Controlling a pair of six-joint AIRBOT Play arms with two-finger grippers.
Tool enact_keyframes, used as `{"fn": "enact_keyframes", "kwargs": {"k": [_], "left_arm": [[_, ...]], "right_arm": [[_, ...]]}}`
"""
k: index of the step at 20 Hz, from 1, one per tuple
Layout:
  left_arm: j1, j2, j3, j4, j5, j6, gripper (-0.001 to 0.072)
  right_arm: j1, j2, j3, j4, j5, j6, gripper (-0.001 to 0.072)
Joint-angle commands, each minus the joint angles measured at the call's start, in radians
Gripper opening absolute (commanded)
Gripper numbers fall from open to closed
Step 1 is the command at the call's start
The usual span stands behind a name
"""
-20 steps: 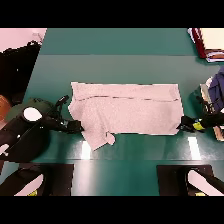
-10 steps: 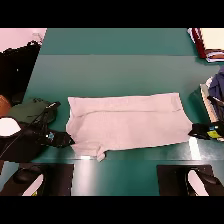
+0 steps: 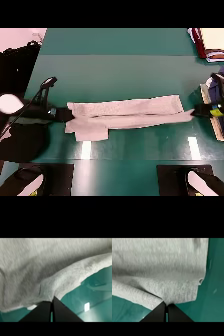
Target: Fold the shirts.
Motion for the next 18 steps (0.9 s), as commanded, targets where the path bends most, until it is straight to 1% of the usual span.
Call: {"fn": "enact_keyframes", "kwargs": {"k": [1,5,7,9,10,11,12,13,14,16,18], "left_arm": [[0.002,-0.174,0.058,0.026,0.153,0.021,0.0024],[0.002,-0.291,0.093,0.028,0.301,0.021,0.0024],[0.002,-0.310,0.101,0.029,0.368,0.019,0.0023],[0.002,-0.311,0.113,0.029,0.402,0.007,0.0024],[0.002,-0.311,0.123,0.029,0.399,-0.007,0.0032],[0.002,-0.311,0.137,0.028,0.397,-0.011,0.0291],[0.002,-0.310,0.150,0.027,0.391,-0.016,0.0549],[0.002,-0.311,0.173,0.029,0.364,-0.013,0.0532],[0.002,-0.309,0.199,0.029,0.328,-0.008,0.0478],[0.002,-0.309,0.262,0.034,0.219,0.024,0.0476],[0.002,-0.310,0.303,0.030,0.116,0.047,0.0475]], "right_arm": [[0.052,-0.237,0.137,0.001,-0.039,-0.002,0.0020],[0.051,-0.441,0.283,0.022,-0.029,0.009,0.0020],[0.051,-0.504,0.344,0.047,-0.027,0.009,0.0020],[0.051,-0.549,0.396,0.078,-0.030,0.009,0.0022],[0.051,-0.567,0.418,0.090,-0.031,0.009,0.0079],[0.051,-0.582,0.440,0.088,-0.028,0.008,0.0305],[0.051,-0.590,0.454,0.088,-0.027,0.008,0.0418],[0.045,-0.592,0.460,0.089,-0.024,0.001,0.0418],[0.033,-0.588,0.460,0.089,-0.011,-0.012,0.0418],[-0.012,-0.578,0.437,0.089,0.039,-0.039,0.0417],[-0.082,-0.555,0.367,0.102,0.054,-0.078,0.0417]]}}
